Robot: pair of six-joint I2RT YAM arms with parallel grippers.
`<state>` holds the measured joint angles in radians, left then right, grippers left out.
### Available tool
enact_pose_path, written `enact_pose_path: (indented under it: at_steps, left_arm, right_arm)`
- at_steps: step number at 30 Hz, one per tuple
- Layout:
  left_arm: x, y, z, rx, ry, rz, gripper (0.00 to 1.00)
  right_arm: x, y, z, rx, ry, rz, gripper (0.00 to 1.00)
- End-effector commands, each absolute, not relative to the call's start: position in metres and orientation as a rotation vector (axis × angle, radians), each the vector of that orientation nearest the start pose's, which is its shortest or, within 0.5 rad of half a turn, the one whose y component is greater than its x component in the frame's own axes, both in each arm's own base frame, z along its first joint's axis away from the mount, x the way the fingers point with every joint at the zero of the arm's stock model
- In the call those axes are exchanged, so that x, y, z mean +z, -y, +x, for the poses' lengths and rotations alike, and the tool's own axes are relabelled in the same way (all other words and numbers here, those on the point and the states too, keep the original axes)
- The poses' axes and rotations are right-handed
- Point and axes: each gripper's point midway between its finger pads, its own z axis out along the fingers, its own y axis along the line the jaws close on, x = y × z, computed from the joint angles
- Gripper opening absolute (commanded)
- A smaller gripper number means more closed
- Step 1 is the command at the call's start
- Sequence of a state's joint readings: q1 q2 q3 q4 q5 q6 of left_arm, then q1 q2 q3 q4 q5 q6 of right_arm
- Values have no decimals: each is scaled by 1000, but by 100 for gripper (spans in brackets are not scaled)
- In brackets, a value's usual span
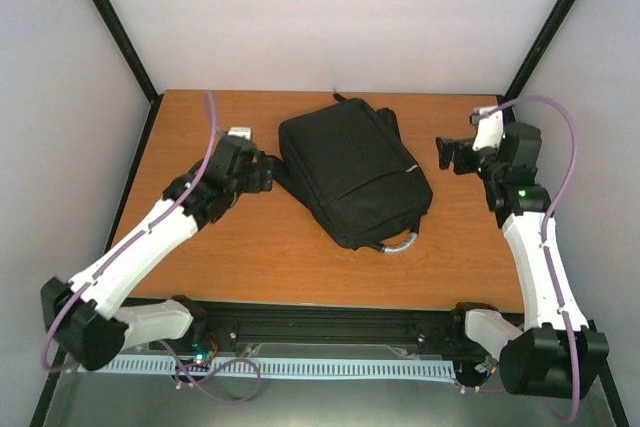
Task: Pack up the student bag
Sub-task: Reset both arms
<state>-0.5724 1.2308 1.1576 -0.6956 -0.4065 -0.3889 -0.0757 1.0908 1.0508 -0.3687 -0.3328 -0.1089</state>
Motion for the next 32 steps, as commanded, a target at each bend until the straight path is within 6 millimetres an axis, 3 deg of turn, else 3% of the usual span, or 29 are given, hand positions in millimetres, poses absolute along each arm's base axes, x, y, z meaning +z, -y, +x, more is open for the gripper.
enact_pose_path:
  at_steps: [1,4,9,18,32]
  left_arm:
    - [257,102,325,72,-2094,-16,100]
    - [248,103,319,47,-2097,11,100]
    - [249,103,324,90,-2139,4,100]
    - [253,103,322,70,-2145,-8,100]
    - [254,104,320,49,-2143,-19,100]
  right_arm:
    - [288,-8,359,140,-1928,-87,100]
    - [278,0,357,108,-1921,-29,100]
    - [263,26,348,-27,-1901,85,100]
    - [279,18,345,24,-1873,73,100]
    - [271,8,347,61,-1902,5,100]
